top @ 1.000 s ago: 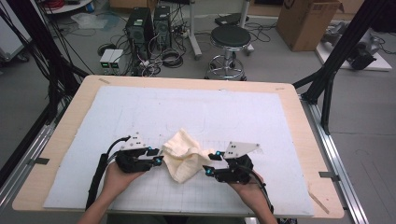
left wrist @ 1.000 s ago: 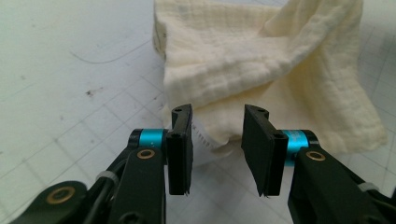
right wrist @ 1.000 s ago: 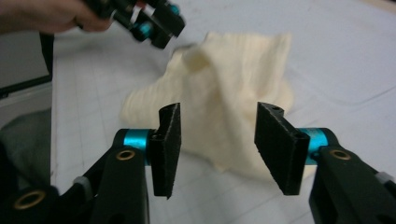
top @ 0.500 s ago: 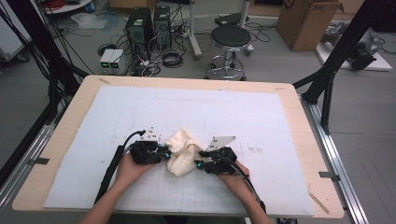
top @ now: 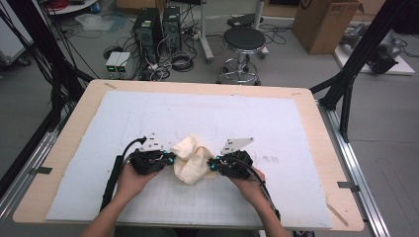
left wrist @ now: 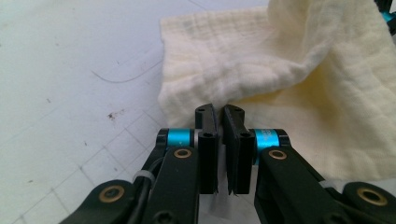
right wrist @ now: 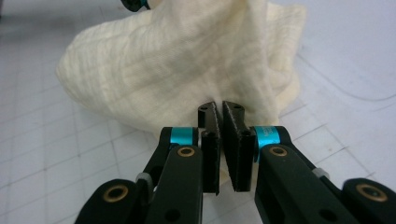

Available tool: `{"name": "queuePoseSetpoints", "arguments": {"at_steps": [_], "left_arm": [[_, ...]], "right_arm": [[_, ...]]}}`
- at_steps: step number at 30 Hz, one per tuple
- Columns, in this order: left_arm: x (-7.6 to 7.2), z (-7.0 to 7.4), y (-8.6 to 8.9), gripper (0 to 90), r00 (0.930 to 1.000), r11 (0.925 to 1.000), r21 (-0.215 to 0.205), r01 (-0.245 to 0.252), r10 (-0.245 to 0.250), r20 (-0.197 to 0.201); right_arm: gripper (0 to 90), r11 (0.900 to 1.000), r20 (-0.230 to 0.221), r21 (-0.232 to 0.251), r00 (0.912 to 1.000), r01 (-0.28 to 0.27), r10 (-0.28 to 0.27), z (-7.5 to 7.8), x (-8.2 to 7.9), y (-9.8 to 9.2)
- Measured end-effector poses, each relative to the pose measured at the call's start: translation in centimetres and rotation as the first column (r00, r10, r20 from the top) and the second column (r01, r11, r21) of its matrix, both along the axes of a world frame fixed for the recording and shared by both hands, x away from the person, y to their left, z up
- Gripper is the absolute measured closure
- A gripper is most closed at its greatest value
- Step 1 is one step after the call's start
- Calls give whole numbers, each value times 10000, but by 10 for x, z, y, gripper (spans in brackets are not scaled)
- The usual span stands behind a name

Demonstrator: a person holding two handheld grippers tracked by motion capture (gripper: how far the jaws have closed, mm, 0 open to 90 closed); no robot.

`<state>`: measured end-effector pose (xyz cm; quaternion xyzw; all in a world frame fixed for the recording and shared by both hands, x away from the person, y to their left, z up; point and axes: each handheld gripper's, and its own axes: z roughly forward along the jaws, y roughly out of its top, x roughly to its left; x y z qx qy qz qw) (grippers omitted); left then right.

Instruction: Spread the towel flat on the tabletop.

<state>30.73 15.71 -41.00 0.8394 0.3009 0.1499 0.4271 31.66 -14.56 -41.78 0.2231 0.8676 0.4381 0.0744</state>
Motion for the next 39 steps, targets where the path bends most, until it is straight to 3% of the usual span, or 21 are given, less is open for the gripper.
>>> {"name": "queuePoseSetpoints", "arguments": {"at_steps": [12, 18, 22, 25, 29, 32, 34, 37, 39], "left_arm": [[-48, 12, 28, 854, 9985, 9959, -783, -446, 469, 272], [-78, 15, 35, 857, 9982, 9965, -810, -229, 272, 529], [-100, 15, 38, 857, 9983, 9981, -598, 118, -83, 579], [-108, 7, 39, 852, 9989, 9987, -363, 359, -348, 317], [-106, 0, 39, 761, 9981, 9973, -405, 612, -606, 142], [-98, 5, 38, 695, 9983, 9960, -681, 583, -581, 50], [-90, 10, 36, 645, 9981, 9950, -800, 605, -591, 191], [-71, 18, 28, 603, 9978, 9929, -991, 657, -649, 110], [-55, 22, 21, 598, 9973, 9916, -1067, 734, -724, 125]], "right_arm": [[856, 9999, 397, -19, 9991, -169, 169, 29, -23, -15], [853, 9991, 264, 124, 9988, -413, 409, 39, -33, -19], [848, 9976, -51, -99, 9977, -683, 683, 33, -34, -12], [827, 9935, -738, -583, 9929, -975, 931, 16, -30, -1], [729, 9888, -1094, -894, 9879, -1196, 1096, 2, -30, 7], [685, 9921, -718, -315, 9903, -1216, 1191, 11, -37, 1], [656, 9929, -442, 226, 9921, -1165, 1174, 18, -39, -7], [618, 9967, -156, 473, 9977, -656, 665, 25, -36, -18], [607, 9969, -220, 649, 9987, -444, 460, 24, -32, -23]]}}
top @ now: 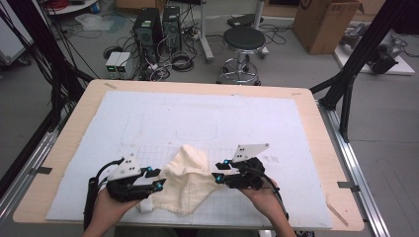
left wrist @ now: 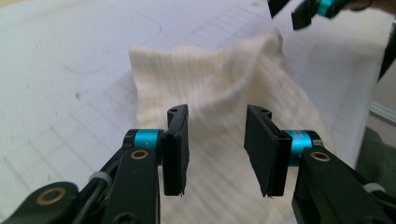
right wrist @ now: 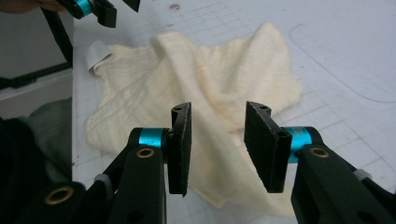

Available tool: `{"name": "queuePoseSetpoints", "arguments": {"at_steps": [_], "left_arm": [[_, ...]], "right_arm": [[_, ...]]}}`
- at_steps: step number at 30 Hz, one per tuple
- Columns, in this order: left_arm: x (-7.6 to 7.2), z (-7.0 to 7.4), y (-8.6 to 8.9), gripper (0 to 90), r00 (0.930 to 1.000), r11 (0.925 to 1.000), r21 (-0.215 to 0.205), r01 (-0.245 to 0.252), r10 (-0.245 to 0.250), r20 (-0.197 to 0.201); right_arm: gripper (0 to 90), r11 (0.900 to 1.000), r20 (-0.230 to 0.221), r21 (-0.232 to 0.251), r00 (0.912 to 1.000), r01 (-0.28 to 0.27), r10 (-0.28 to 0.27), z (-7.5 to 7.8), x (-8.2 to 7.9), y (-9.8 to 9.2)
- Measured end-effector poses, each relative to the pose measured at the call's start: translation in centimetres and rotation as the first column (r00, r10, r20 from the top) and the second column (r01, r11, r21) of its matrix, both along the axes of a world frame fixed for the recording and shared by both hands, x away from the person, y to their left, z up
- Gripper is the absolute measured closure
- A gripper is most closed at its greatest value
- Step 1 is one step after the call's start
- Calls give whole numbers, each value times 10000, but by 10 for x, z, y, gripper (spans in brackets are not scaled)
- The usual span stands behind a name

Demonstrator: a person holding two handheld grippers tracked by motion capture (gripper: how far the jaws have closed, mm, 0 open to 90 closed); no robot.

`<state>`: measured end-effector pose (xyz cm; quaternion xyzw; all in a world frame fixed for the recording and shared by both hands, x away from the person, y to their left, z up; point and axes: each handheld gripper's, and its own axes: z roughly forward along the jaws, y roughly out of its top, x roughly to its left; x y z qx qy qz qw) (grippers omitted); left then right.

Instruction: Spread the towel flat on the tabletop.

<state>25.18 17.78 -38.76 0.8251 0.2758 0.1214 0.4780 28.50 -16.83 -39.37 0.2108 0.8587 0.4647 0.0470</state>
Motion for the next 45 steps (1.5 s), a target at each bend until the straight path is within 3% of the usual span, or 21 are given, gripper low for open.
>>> {"name": "queuePoseSetpoints", "arguments": {"at_steps": [2, 5, 8, 13, 16, 20, 24, 26, 28, 29, 31, 34, 38, 42, 45], "left_arm": [[17, 3, -8, 593, 9999, 9999, -111, -69, 70, 87], [42, 6, -22, 592, 9993, 9997, 48, -220, 219, 296], [64, 5, -35, 593, 9996, 9994, 308, -143, 136, 238], [95, -3, -56, 590, 9993, 9937, 1064, 356, -344, -136], [110, -9, -61, 568, 9979, 9954, 829, 486, -448, -476], [123, -18, -70, 531, 9914, 9893, 1243, 765, -623, -1149], [128, -30, -75, 541, 9833, 9775, 1965, 762, -410, -1776], [128, -34, -76, 646, 9805, 9679, 2381, 806, -340, -1938], [126, -35, -77, 763, 9824, 9578, 2726, 913, -418, -1822], [125, -35, -77, 816, 9837, 9574, 2750, 885, -406, -1752], [122, -32, -75, 874, 9871, 9622, 2613, 768, -365, -1557], [119, -25, -69, 889, 9921, 9675, 2494, 431, -119, -1251], [114, -11, -53, 892, 9963, 9804, 1971, -24, 193, -840], [106, 0, -37, 892, 9971, 9840, 1733, -404, 508, -562], [95, 2, -25, 892, 9972, 9839, 1714, -511, 596, -449]], "right_arm": [[579, 9998, -23, -129, 9999, 122, -123, -4, 4, -1], [550, 9994, -131, -325, 9999, 74, -78, -11, 7, 1], [519, 9979, -221, -640, 9997, -76, 62, -16, 10, 5], [489, 9968, -274, -737, 9992, -301, 282, -22, 11, 9], [489, 9961, -428, -769, 9983, -430, 398, -24, 11, 9], [490, 9956, -503, -798, 9978, -481, 442, -26, 10, 9], [507, 9945, -529, -908, 9975, -520, 474, -28, 10, 11], [532, 9936, -524, -973, 9973, -566, 517, -29, 10, 11], [591, 9921, -651, -1059, 9960, -673, 606, -30, 10, 11], [635, 9906, -662, -1155, 9956, -734, 660, -30, 10, 11], [717, 9881, -712, -1289, 9946, -843, 756, -30, 9, 11], [797, 9869, -654, -1315, 9942, -932, 852, -28, 7, 9], [814, 9917, -335, -1090, 9973, -682, 649, -17, 3, 2], [812, 9954, 97, -888, 9993, -360, 370, -1, -2, -8], [800, 9961, 124, -819, 9994, -319, 330, 4, -11, -9]]}}
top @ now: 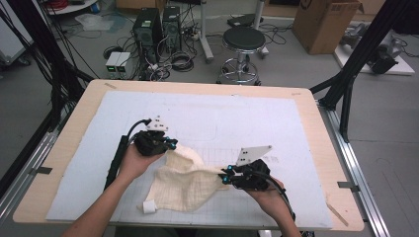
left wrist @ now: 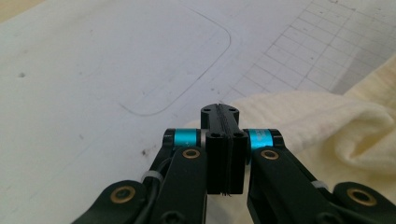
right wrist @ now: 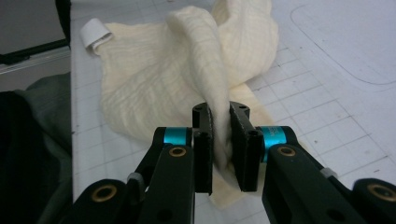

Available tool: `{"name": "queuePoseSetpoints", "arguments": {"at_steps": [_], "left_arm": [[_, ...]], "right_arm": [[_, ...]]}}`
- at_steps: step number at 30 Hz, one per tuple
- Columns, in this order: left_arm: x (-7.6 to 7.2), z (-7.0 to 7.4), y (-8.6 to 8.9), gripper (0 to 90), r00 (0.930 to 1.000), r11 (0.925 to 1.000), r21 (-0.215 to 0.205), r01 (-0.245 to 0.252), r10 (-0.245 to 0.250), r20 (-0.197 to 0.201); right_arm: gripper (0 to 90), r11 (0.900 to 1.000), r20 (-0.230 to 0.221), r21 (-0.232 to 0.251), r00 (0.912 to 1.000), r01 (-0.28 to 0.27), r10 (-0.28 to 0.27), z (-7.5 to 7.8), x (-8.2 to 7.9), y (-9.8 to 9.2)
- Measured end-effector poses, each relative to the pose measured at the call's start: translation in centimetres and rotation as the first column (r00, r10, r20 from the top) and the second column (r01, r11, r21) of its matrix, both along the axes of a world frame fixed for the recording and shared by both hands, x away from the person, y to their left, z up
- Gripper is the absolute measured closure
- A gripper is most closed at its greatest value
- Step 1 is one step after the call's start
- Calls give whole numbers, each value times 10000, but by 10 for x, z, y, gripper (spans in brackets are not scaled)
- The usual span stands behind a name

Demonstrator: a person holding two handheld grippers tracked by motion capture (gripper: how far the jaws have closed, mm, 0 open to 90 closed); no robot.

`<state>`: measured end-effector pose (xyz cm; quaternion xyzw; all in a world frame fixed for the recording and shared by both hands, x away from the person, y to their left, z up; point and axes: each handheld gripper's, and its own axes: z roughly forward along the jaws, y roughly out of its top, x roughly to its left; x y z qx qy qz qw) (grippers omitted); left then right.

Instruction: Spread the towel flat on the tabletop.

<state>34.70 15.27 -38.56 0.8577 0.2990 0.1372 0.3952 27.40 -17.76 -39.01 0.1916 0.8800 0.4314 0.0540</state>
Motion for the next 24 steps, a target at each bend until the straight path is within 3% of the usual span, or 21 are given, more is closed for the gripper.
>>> {"name": "queuePoseSetpoints", "arguments": {"at_steps": [5, 9, 15, 17, 21, 24], "left_arm": [[-20, -12, 20, 892, 9997, 9996, 137, -254, 254, -4], [-34, -25, 38, 892, 9979, 9981, -13, -611, 610, -201], [-52, -38, 53, 891, 9976, 9972, -299, -690, 688, -97], [-55, -41, 55, 891, 9975, 9968, -381, -702, 698, -106], [-59, -42, 58, 891, 9983, 9978, -331, -578, 578, 0], [-60, -43, 61, 891, 9982, 9978, -281, -599, 601, 57]], "right_arm": [[793, 9986, -268, -281, 9986, -455, 448, -7, -19, 8], [787, 9960, -459, -416, 9960, -785, 766, -14, -36, 17], [740, 9912, -764, -434, 9896, -1254, 1219, -20, -52, 25], [685, 9890, -642, -388, 9880, -1429, 1402, -17, -55, 26], [575, 9907, -425, 229, 9899, -1343, 1352, 2, -53, 25], [555, 9901, -170, 343, 9904, -1363, 1369, 16, -46, 25]]}}
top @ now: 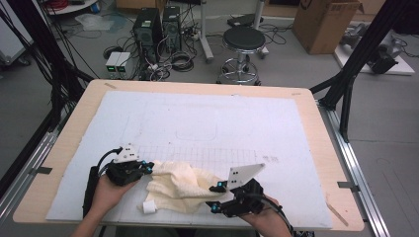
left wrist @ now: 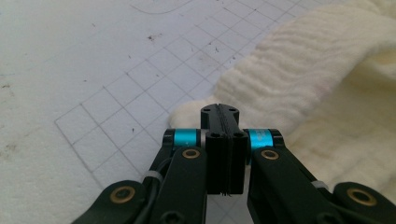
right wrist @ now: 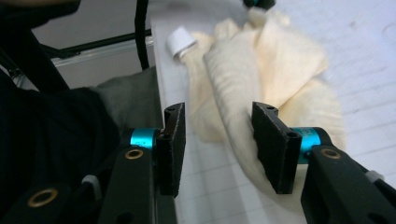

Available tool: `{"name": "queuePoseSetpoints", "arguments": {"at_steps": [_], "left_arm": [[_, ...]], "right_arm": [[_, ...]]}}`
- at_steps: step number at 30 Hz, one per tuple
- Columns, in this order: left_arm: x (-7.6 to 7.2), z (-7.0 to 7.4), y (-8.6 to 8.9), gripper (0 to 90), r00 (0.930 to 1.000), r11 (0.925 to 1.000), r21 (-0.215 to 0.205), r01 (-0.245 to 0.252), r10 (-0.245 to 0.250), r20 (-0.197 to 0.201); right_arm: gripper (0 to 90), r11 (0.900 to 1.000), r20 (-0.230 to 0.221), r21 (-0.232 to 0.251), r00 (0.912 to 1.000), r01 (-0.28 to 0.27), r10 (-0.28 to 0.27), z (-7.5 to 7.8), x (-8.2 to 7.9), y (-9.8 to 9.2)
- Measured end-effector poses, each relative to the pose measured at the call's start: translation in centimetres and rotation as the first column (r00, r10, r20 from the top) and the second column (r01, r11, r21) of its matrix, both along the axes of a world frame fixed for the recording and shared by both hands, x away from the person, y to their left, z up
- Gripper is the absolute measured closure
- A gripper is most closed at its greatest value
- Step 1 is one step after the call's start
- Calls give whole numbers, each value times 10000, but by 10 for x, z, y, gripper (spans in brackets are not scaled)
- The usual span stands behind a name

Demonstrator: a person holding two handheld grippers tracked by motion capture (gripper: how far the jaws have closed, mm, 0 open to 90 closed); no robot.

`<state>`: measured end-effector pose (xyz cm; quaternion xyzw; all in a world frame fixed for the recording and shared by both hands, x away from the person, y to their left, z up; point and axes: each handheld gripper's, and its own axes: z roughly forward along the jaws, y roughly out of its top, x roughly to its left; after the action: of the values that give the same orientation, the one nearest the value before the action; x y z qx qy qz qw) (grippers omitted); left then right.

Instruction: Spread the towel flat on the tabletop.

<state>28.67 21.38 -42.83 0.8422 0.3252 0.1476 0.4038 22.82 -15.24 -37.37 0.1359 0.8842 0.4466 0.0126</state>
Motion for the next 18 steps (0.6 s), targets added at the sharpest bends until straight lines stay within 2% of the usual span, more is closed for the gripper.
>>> {"name": "queuePoseSetpoints", "arguments": {"at_steps": [6, 10, 14, 18], "left_arm": [[-2, -1, 3, 890, 9999, 10000, -83, -33, 34, 97], [-2, -1, 5, 890, 9999, 9998, -156, -101, 103, 138], [-2, -2, 5, 890, 9999, 9998, -152, -84, 86, 144], [-4, 0, 6, 890, 9997, 9998, -193, -54, 59, 238]], "right_arm": [[550, 9992, 88, 399, 10000, 18, -21, 19, 22, 3], [554, 9993, 207, 337, 9997, 138, -145, 28, 29, 6], [569, 9992, 216, 53, 9990, 385, -386, 29, 42, 10], [575, 9984, 41, 10, 9984, 563, -563, 24, 66, 18]]}}
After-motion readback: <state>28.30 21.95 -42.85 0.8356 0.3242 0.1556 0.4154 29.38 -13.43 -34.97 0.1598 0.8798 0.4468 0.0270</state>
